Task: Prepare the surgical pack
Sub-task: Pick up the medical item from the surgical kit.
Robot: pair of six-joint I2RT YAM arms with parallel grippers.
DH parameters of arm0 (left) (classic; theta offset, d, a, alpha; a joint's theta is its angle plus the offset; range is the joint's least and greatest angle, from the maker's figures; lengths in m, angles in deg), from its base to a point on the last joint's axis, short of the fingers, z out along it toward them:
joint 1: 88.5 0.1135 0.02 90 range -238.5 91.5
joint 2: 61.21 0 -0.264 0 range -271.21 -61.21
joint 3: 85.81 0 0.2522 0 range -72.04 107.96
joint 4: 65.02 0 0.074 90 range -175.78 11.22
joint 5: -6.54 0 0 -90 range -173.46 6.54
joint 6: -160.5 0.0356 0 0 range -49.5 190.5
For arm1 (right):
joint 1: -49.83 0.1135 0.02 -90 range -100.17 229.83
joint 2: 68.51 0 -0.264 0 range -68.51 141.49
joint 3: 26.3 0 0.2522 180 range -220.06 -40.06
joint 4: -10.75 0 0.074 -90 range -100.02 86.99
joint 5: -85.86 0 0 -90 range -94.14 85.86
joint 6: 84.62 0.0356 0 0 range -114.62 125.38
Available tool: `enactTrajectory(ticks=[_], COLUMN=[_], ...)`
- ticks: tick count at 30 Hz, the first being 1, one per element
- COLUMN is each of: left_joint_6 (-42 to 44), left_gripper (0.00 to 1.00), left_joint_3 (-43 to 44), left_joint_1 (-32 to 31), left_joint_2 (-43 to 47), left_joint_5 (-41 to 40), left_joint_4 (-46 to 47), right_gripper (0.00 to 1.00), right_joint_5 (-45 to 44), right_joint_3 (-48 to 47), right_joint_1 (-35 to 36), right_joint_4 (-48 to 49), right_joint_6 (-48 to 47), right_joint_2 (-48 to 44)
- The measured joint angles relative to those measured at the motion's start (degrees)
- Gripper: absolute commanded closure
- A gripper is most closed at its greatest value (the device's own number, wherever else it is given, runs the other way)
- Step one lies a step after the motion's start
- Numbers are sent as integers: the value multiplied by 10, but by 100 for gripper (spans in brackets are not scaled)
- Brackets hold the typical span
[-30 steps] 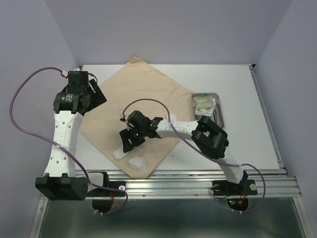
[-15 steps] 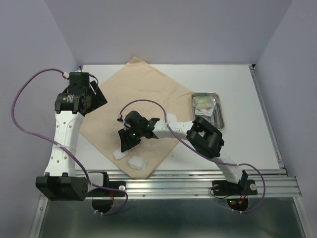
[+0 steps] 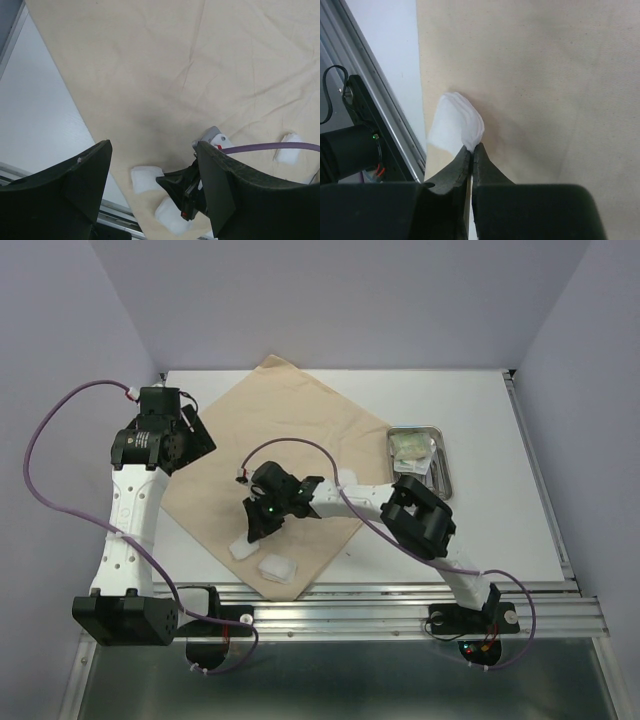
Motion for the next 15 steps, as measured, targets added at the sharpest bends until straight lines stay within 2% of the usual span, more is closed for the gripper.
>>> enactTrajectory(ticks=[7, 15], left_joint_6=[3, 3], left_gripper=[20, 20], left_joint_3=[-13, -27], left_joint_1=[0, 0], left_joint_2=[1, 1], left_joint_5=[1, 9], left_joint_4=[7, 16], right_gripper=[99, 99], right_joint_5=[19, 79], right_joint_3=[0, -16], right_joint_1=[-18, -100], right_joint_4=[-37, -158], right_joint_6=[-48, -163], right_joint_2=[-47, -74])
